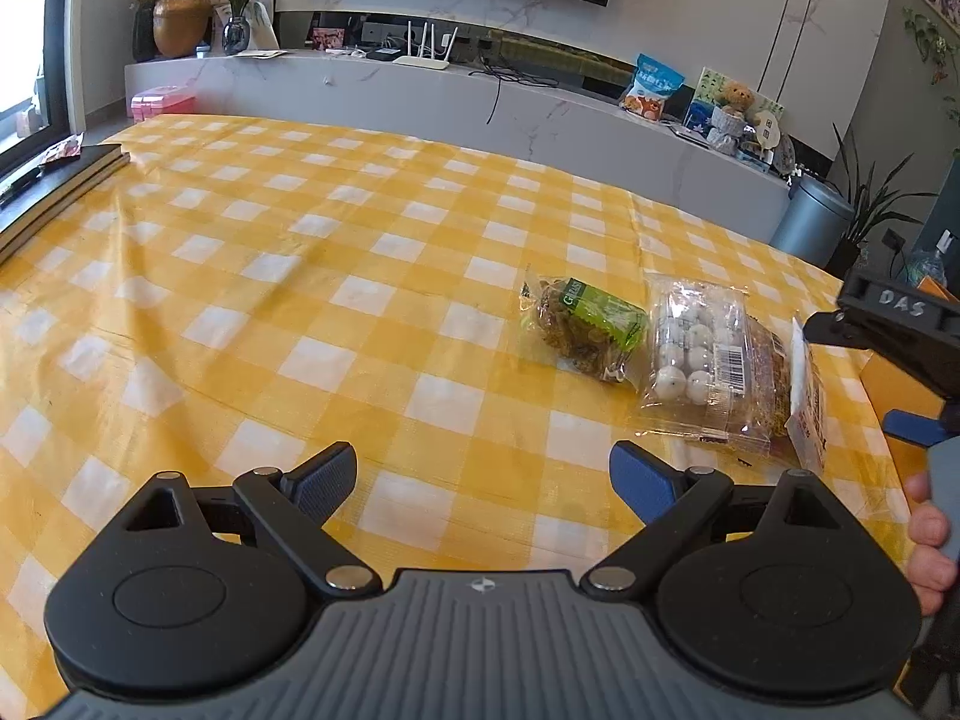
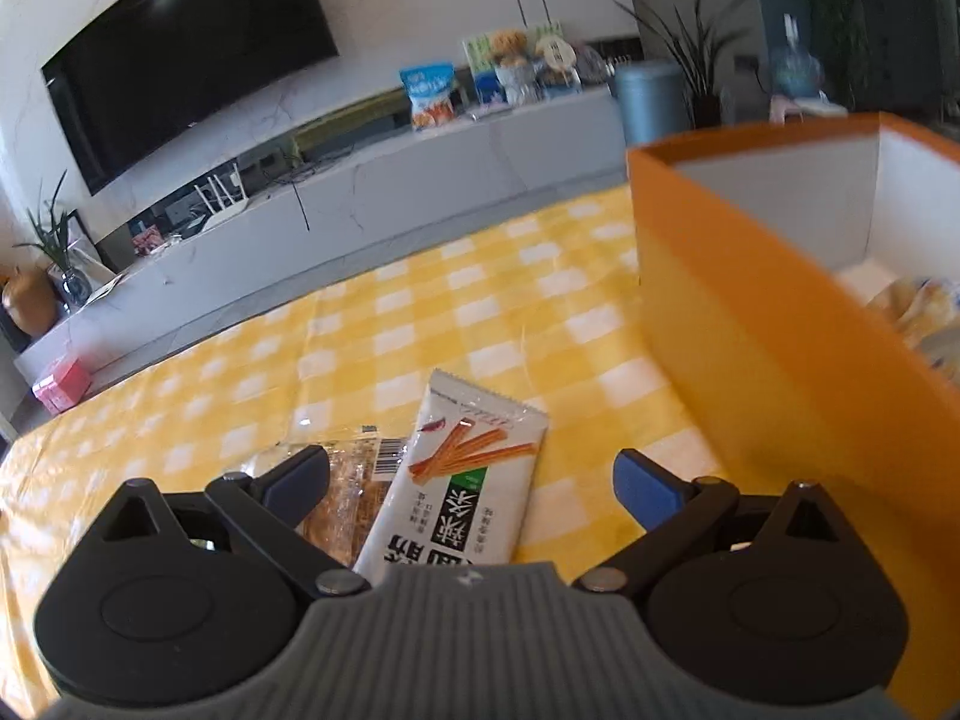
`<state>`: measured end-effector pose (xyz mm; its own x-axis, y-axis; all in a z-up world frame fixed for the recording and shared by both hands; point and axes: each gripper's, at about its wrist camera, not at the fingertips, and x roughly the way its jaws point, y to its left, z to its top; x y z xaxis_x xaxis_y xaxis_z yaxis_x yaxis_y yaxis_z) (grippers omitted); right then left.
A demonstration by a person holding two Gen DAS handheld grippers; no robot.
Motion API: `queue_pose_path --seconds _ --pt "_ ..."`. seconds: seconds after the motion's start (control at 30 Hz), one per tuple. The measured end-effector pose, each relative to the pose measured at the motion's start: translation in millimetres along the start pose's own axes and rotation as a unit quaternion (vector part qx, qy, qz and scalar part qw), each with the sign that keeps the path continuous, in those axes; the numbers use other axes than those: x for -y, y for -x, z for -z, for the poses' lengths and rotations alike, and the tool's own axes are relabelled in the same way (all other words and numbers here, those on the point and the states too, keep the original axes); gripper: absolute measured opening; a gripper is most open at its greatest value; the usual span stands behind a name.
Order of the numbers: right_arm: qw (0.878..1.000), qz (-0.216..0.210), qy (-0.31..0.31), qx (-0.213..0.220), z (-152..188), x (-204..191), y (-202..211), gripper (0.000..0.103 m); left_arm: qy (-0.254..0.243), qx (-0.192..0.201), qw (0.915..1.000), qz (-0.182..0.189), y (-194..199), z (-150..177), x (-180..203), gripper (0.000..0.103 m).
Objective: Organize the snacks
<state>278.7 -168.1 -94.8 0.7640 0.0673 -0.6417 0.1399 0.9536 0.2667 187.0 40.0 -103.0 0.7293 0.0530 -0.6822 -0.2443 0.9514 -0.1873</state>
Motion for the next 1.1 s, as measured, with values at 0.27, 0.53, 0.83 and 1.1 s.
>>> queue_pose_path --seconds 0.27,0.53,0.83,1.1 --pt "0.999 -0.007 0.023 -0.023 17 -3 -18 0.089 -0.006 -0.011 0.9999 0.0 -5 3 3 0.103" --pt "0.998 -0.047 0.01 -0.036 16 -2 -11 0.057 -0.012 -0.011 0.9999 0.003 -2 5 4 0.103" --pt "0.997 -0.021 0.042 -0.068 27 2 14 0.051 -0.02 -0.005 0.9997 -0.012 1 5 6 0.103" --pt "0.992 0.016 0.093 -0.085 57 4 46 0.051 -0.006 -0.02 0.9998 -0.007 1 7 3 0.103"
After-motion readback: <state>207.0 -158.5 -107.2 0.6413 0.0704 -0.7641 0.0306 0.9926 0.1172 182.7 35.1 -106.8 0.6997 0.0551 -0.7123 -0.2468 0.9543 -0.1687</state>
